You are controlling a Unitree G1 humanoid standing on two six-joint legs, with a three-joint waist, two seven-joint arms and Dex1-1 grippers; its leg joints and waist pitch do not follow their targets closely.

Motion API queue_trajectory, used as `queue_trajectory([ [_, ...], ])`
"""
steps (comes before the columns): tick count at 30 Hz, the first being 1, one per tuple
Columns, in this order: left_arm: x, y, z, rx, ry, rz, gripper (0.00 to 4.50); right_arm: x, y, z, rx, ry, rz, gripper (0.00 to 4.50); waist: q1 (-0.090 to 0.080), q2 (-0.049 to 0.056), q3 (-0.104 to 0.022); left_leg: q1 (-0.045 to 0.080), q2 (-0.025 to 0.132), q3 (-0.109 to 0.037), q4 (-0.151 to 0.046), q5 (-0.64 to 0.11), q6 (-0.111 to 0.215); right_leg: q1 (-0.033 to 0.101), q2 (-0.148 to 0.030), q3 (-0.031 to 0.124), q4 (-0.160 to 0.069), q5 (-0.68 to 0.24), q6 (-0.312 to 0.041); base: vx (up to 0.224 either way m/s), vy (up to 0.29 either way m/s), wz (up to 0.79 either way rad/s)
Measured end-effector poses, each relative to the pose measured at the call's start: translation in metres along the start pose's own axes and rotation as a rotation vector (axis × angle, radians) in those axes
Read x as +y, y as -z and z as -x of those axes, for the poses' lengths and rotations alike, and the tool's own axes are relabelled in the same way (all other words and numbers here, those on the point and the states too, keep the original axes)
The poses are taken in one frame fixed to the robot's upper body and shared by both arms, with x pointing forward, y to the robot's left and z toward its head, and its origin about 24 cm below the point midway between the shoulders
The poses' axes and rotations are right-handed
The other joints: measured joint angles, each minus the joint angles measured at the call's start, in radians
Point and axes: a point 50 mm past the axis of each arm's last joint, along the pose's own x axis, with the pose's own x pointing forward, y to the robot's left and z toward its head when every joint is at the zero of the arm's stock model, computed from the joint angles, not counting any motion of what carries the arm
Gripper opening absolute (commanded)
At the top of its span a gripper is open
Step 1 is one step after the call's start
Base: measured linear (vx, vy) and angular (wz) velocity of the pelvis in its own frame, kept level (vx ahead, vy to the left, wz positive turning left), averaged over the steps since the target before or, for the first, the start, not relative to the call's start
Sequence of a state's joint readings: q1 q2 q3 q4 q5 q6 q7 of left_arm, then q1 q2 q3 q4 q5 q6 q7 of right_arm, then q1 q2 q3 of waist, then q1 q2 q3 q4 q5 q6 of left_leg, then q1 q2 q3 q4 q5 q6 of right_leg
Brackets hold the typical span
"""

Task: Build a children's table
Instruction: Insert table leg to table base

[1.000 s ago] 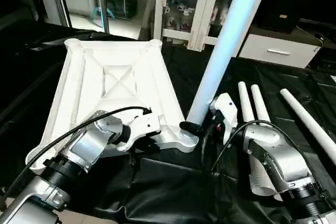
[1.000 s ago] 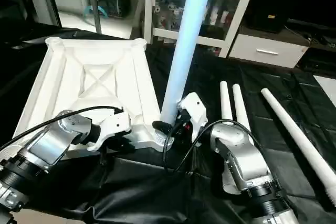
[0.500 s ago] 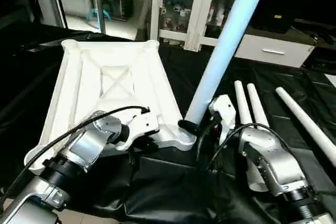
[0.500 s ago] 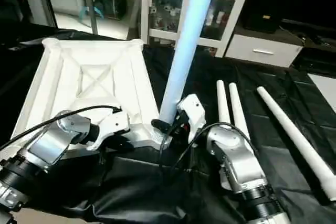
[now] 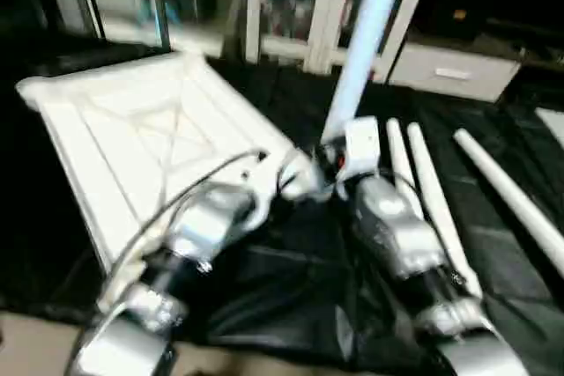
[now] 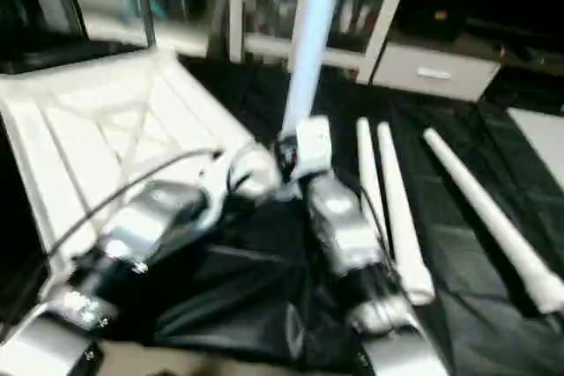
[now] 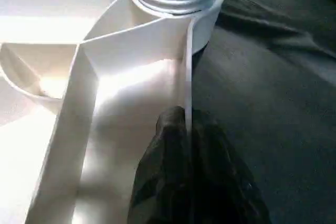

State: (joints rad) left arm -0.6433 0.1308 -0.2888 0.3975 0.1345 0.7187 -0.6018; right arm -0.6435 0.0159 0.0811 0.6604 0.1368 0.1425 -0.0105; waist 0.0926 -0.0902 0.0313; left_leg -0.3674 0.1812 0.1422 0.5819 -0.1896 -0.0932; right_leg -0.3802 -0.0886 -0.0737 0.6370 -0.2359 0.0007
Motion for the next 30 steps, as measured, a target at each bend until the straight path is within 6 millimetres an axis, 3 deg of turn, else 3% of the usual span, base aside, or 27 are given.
queue_trajectory([
  [5, 0.000, -0.002, -0.001, 0.006, -0.050, 0.008, 0.00, 0.007, -0.002, -0.007, -0.005, 0.075, -0.013, 1.85, -0.004, -0.006, 0.002, 0.002, 0.001, 0.007, -0.013, 0.000, 0.000, -0.001, 0.000, 0.003, -0.010, 0.002, 0.006, 0.000, 0.000, 0.00],
  [23, 0.002, -0.005, -0.001, 0.005, -0.080, 0.012, 0.00, 0.010, -0.003, -0.014, -0.057, 0.121, -0.128, 1.85, -0.006, -0.015, 0.003, 0.002, 0.006, 0.017, -0.013, 0.001, 0.002, -0.003, 0.002, 0.006, -0.014, 0.006, 0.004, 0.000, 0.000, 0.00],
  [24, 0.002, -0.005, -0.001, 0.006, -0.080, 0.013, 0.00, 0.010, -0.004, -0.014, -0.067, 0.114, -0.131, 2.41, -0.005, -0.015, 0.003, 0.003, 0.007, 0.018, -0.013, 0.001, 0.002, -0.003, 0.002, 0.006, -0.014, 0.006, 0.004, 0.000, 0.000, 0.00],
  [28, 0.002, -0.008, 0.000, -0.006, -0.070, 0.010, 0.00, 0.008, 0.012, -0.011, -0.021, 0.096, -0.140, 2.71, -0.004, -0.013, 0.010, 0.001, 0.011, 0.024, -0.013, 0.001, 0.003, -0.005, 0.003, 0.007, -0.014, 0.006, 0.003, 0.000, 0.000, 0.00],
  [30, 0.002, -0.009, 0.000, -0.009, -0.070, 0.009, 0.00, 0.008, 0.011, -0.012, -0.022, 0.087, -0.138, 2.91, -0.003, -0.011, 0.011, 0.001, 0.011, 0.026, -0.013, 0.002, 0.004, -0.005, 0.003, 0.008, -0.014, 0.006, 0.003, 0.000, 0.000, 0.00],
])
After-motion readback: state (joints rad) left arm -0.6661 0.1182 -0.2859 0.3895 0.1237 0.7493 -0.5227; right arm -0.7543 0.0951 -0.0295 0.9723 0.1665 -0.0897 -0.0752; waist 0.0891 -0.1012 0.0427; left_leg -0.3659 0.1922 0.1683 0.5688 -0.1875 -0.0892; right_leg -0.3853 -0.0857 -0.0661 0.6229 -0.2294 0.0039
